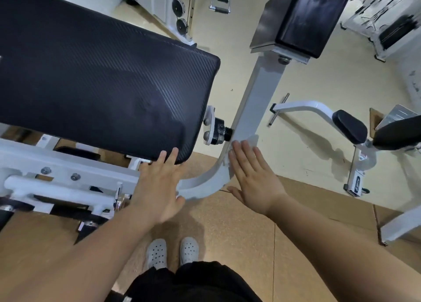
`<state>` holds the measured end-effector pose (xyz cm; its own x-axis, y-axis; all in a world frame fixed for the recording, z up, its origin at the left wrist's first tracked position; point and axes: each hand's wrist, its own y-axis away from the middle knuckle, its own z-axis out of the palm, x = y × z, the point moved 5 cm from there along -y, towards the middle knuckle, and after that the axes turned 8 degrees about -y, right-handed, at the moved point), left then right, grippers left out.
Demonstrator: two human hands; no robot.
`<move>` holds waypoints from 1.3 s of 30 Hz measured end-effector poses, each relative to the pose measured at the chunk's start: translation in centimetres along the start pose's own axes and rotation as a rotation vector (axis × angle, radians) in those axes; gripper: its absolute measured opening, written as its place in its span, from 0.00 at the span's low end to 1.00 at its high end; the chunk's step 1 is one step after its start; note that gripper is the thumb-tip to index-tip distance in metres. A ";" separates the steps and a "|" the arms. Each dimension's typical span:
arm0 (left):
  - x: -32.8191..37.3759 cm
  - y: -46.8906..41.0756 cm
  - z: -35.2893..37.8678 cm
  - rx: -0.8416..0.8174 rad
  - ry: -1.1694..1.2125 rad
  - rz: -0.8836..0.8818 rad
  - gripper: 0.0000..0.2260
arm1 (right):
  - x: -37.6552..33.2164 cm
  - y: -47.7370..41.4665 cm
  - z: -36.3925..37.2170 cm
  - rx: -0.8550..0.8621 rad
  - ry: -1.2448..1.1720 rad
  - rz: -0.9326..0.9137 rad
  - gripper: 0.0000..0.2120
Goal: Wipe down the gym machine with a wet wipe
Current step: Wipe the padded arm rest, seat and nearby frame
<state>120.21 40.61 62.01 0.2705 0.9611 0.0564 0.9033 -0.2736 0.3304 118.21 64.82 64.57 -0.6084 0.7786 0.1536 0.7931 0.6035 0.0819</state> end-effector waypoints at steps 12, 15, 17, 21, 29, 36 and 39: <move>0.2 4.2 4.6 -0.258 -0.052 -0.204 0.38 | 2.1 -1.9 -0.1 0.109 0.006 -0.079 0.43; -0.2 5.6 5.6 -0.364 -0.081 -0.244 0.40 | -0.1 -1.1 1.4 0.058 -0.082 -0.134 0.46; -0.8 6.4 5.9 -0.407 -0.078 -0.271 0.41 | -2.4 -0.4 3.4 -0.081 -0.036 -0.283 0.47; -2.4 7.0 5.1 -0.404 -0.068 -0.299 0.41 | -4.7 -1.3 4.0 -0.175 0.167 -0.384 0.45; -6.1 6.5 5.2 -0.386 -0.071 -0.287 0.42 | -3.6 -3.5 1.2 -0.146 0.146 -0.265 0.44; -11.1 6.4 6.8 -0.333 -0.146 -0.116 0.41 | -14.5 -3.9 4.9 -0.408 -0.163 0.051 0.56; -13.2 6.4 7.0 -0.256 -0.169 -0.027 0.40 | -13.7 -4.2 3.8 -0.447 -0.133 0.103 0.53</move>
<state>124.72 25.87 56.78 0.3183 0.9420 -0.1066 0.8036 -0.2084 0.5575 123.11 52.27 58.40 -0.5010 0.8635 0.0578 0.7664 0.4117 0.4931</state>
